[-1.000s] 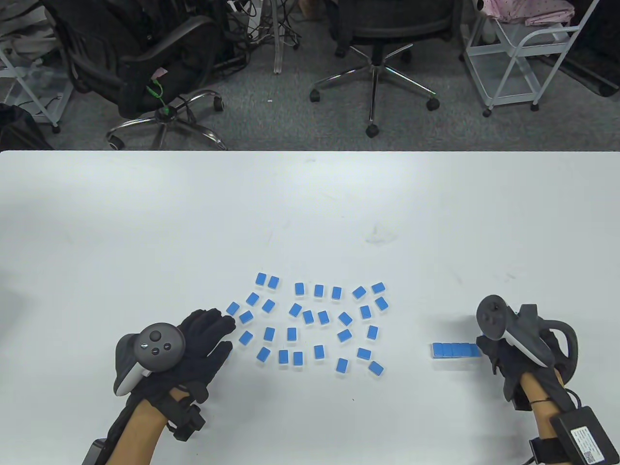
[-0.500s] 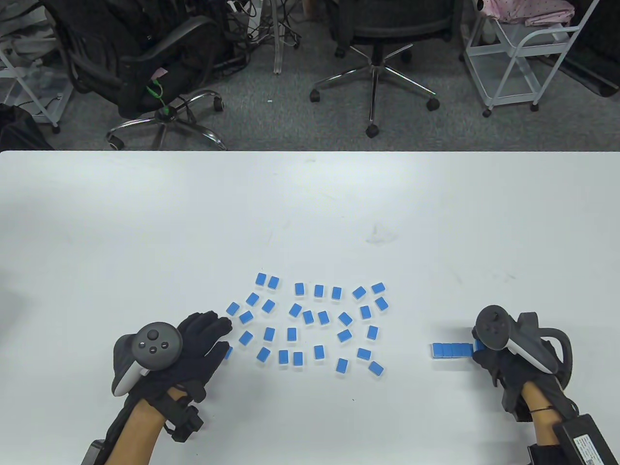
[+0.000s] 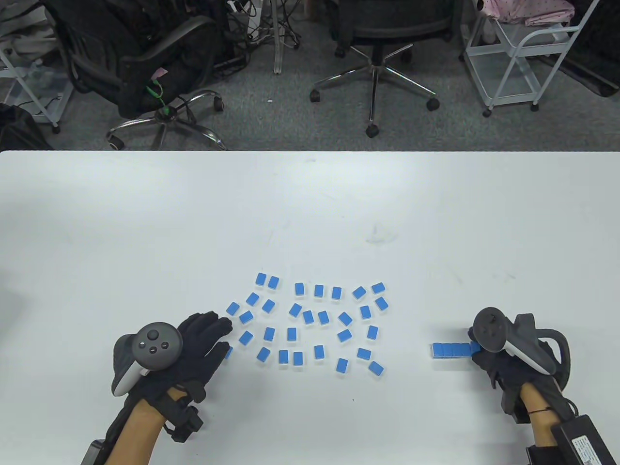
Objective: Build mahjong tile wall
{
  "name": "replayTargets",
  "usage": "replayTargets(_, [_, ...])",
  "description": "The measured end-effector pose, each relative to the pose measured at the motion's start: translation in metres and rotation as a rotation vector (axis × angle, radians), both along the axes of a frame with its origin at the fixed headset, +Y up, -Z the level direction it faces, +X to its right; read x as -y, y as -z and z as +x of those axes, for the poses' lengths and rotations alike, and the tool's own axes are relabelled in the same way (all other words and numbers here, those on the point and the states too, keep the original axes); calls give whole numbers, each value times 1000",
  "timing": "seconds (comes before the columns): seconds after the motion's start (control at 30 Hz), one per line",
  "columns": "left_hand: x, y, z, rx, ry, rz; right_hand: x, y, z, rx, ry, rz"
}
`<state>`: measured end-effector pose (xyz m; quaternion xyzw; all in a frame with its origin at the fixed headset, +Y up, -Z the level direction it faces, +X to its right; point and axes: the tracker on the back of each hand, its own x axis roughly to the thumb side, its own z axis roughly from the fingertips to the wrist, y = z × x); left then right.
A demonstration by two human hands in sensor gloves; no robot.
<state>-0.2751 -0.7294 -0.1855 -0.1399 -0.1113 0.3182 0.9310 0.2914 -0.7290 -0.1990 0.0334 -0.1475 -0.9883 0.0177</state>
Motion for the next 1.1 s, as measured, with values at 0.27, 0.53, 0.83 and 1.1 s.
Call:
replayTargets(0.27, [-1, 0, 0, -2, -1, 1, 1, -1, -1, 2, 3, -15])
replayTargets(0.53, [-2, -1, -2, -25, 8, 16, -9, -3, 10, 68, 80, 31])
replayTargets(0.83, [-4, 0, -1, -40, 119, 52, -15, -4, 22, 134, 127, 133])
replayTargets(1.1, [-2, 0, -1, -35, 113, 36, -18, -5, 21, 125, 139, 206])
